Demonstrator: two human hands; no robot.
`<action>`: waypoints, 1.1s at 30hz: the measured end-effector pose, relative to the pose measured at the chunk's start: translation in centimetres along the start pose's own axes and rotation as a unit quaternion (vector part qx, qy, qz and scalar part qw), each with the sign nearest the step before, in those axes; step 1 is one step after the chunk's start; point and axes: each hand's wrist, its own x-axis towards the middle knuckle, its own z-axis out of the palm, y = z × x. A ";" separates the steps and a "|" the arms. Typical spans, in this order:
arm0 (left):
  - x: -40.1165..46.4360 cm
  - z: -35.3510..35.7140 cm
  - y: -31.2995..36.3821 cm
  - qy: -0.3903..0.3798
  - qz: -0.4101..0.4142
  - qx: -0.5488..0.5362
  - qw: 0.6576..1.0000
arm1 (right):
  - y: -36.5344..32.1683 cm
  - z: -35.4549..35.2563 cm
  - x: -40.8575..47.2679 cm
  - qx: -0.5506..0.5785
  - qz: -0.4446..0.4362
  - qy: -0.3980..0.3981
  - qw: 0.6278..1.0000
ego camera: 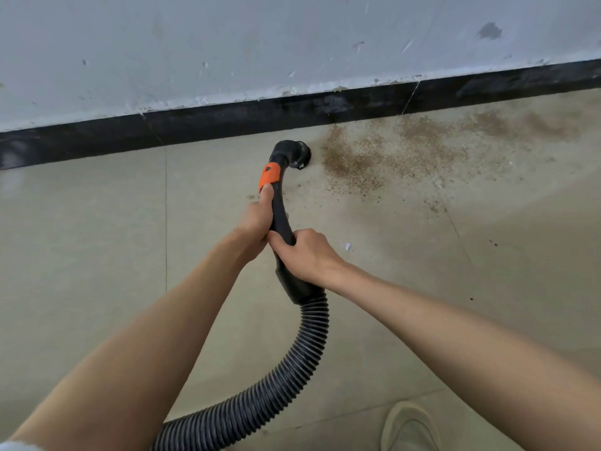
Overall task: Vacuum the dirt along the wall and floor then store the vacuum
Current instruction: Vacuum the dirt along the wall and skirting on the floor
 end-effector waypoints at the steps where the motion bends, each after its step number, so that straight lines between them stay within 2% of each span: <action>1: 0.1 -0.9 -0.2 0.019 -0.004 -0.016 1.000 | -0.5 0.4 0.2 -0.006 -0.001 -0.014 1.000; 7: 1.6 -6.1 -1.5 0.089 -0.021 0.002 0.996 | -2.6 2.4 1.4 -0.024 -0.021 -0.087 0.996; 13: 4.6 -7.9 -0.1 0.119 -0.016 -0.008 0.993 | -4.6 2.9 5.0 -0.059 -0.042 -0.084 0.994; 17: 4.9 -7.5 0.8 0.105 -0.010 -0.011 0.994 | -4.7 2.8 5.4 -0.034 -0.036 -0.076 0.996; 26: -6.3 -8.2 -6.2 0.104 -0.032 -0.012 0.994 | 0.3 8.0 -4.8 -0.062 -0.053 -0.123 0.989; 30: -7.9 -7.5 -8.0 0.121 -0.022 -0.017 0.992 | 1.7 8.6 -6.6 -0.075 -0.057 -0.113 0.989; 33: -8.1 -6.3 -8.2 0.092 -0.019 0.004 0.996 | 2.7 7.9 -7.1 -0.059 -0.049 -0.102 0.992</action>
